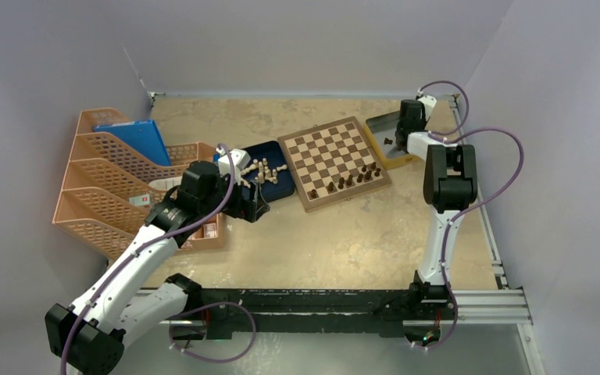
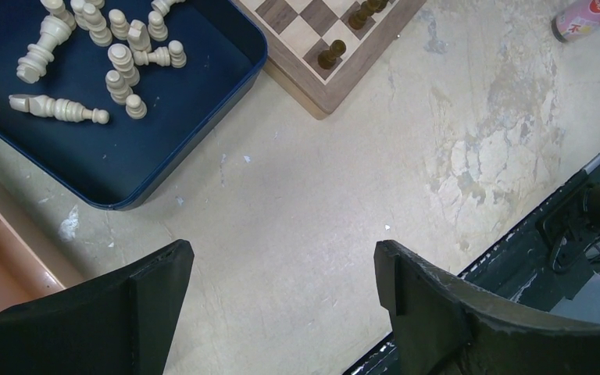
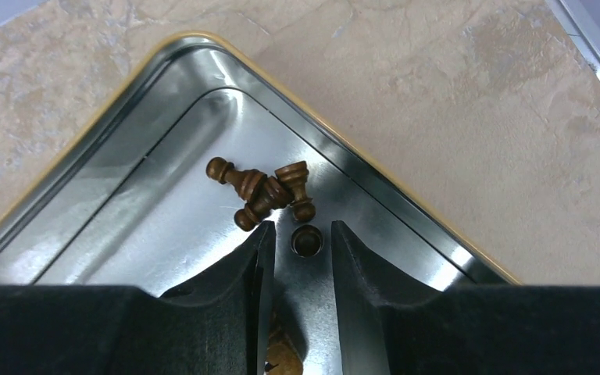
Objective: Set up the chess pieces on the board
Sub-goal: Pick up the chess piece from the storage box.
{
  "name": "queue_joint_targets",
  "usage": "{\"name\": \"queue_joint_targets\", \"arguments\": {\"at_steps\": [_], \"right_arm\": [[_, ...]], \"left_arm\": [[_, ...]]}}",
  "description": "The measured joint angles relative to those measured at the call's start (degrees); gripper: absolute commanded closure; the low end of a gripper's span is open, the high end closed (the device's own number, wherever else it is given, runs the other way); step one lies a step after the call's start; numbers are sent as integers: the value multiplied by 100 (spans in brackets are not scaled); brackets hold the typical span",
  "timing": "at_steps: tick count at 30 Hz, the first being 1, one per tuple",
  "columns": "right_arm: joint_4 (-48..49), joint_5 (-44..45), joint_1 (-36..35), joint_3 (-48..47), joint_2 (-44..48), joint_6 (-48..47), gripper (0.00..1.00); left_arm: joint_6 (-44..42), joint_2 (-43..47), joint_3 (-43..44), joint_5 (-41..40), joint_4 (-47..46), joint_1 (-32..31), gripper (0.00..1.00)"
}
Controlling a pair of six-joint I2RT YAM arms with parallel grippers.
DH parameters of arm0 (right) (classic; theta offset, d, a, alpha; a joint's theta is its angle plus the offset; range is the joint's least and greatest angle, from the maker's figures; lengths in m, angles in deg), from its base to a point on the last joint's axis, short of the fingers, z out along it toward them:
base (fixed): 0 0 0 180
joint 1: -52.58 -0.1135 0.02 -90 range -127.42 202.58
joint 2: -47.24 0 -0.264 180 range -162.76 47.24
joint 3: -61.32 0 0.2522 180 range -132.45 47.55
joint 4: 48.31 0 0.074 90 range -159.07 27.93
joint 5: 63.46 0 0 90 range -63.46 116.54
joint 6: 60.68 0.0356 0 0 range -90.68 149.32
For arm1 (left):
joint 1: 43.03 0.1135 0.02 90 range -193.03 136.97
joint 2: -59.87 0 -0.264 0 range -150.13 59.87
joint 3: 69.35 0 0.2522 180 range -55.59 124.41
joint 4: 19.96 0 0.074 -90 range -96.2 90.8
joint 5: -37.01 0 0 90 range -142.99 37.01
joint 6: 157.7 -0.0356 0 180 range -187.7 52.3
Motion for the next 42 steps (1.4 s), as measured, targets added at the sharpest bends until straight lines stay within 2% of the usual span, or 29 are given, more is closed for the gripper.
{"name": "queue_joint_targets", "arguments": {"at_steps": [10, 14, 21, 32, 42], "right_arm": [[-9, 79, 0, 0, -37, -151, 81], [-7, 96, 0, 0, -37, -166, 84], [-109, 142, -7, 2, 85, -166, 85], [-422, 129, -114, 74, 1054, -13, 85], [-758, -85, -750, 813, 2028, 155, 83]], "left_arm": [[-26, -72, 0, -37, 4, 0, 16], [-39, -72, 0, -37, 4, 0, 16], [-39, -72, 0, -37, 4, 0, 16], [-39, 13, 0, -28, 4, 0, 16], [-42, 219, 0, 9, -2, 0, 16]]}}
